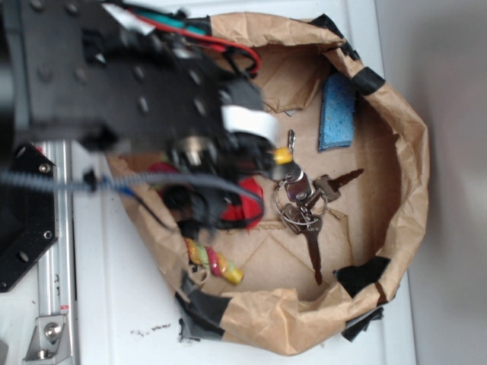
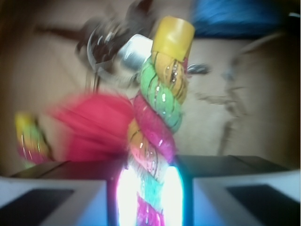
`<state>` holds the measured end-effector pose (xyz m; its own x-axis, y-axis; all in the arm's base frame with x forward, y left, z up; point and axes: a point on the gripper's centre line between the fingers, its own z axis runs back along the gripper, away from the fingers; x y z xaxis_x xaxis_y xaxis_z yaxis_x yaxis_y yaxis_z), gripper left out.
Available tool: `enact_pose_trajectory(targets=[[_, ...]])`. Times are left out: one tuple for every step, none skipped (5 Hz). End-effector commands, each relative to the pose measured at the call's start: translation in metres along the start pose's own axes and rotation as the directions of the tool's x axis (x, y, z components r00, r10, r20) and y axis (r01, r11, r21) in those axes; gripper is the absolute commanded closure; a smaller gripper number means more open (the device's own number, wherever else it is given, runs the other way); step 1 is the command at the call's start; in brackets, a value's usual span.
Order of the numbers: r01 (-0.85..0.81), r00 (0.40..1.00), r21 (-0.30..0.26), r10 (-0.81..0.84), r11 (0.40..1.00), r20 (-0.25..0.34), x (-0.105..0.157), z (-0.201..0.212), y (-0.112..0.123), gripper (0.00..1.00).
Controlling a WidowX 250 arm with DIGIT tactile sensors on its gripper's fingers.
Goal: Grab the multicolored rope.
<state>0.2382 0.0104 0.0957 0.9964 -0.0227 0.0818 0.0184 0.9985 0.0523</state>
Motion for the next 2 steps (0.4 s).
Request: enact_pose_trajectory(targets=[[-0.154, 0.988, 0.034, 0.154, 0.987, -0.006, 0.0172, 0.0364, 0.0173, 1.0], [-0.162, 0.987, 0.035, 0.161, 0.986, 0.012, 0.0174, 0.0341, 0.0236, 1.0]])
